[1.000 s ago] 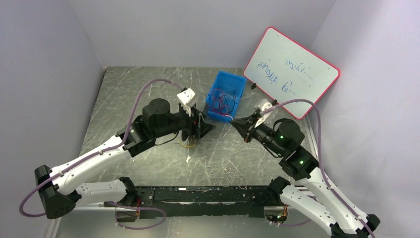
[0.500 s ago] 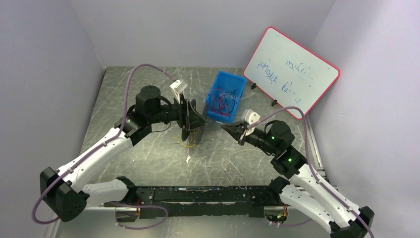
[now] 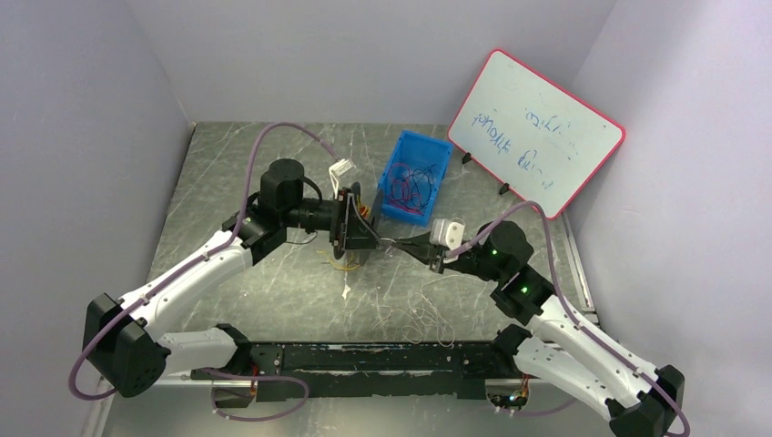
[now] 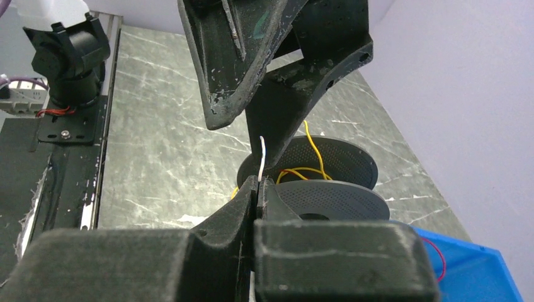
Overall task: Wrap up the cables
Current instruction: Adjust the cable at the center of the board.
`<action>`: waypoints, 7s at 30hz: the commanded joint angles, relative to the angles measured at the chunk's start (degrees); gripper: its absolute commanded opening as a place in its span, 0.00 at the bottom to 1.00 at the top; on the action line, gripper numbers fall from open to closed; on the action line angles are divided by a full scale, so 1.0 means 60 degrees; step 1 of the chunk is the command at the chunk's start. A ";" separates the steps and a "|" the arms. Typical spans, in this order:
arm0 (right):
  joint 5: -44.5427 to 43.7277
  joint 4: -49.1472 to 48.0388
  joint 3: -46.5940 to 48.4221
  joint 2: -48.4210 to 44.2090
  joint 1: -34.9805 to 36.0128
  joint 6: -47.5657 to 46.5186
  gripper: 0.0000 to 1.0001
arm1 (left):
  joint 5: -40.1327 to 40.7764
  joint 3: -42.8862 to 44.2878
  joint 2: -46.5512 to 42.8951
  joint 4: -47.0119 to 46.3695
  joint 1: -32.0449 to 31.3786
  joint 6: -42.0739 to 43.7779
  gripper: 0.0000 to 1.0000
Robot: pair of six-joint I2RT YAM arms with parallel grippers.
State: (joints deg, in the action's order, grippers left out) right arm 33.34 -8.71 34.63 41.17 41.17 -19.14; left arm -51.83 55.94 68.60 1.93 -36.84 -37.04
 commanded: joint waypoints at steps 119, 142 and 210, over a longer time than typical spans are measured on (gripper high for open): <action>-0.3680 0.4687 0.3606 0.3140 0.3620 -0.4148 0.00 | 0.0618 0.0506 -0.0792 0.4171 -0.0128 0.1886 0.39; -0.4726 0.5321 0.4192 0.3276 0.4264 -0.4647 0.00 | 0.0884 0.0784 -0.0317 0.5065 -0.0295 0.2515 0.07; -0.5882 0.3910 0.2196 0.2687 0.5473 -0.3780 0.00 | 0.0860 -0.0609 -0.0679 0.4451 -0.1091 0.2903 0.51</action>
State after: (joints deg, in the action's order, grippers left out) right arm -3.38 16.47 45.65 56.95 73.73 -40.42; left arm -44.53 52.45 63.88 30.00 -42.87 -20.32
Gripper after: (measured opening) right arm 0.009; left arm 0.525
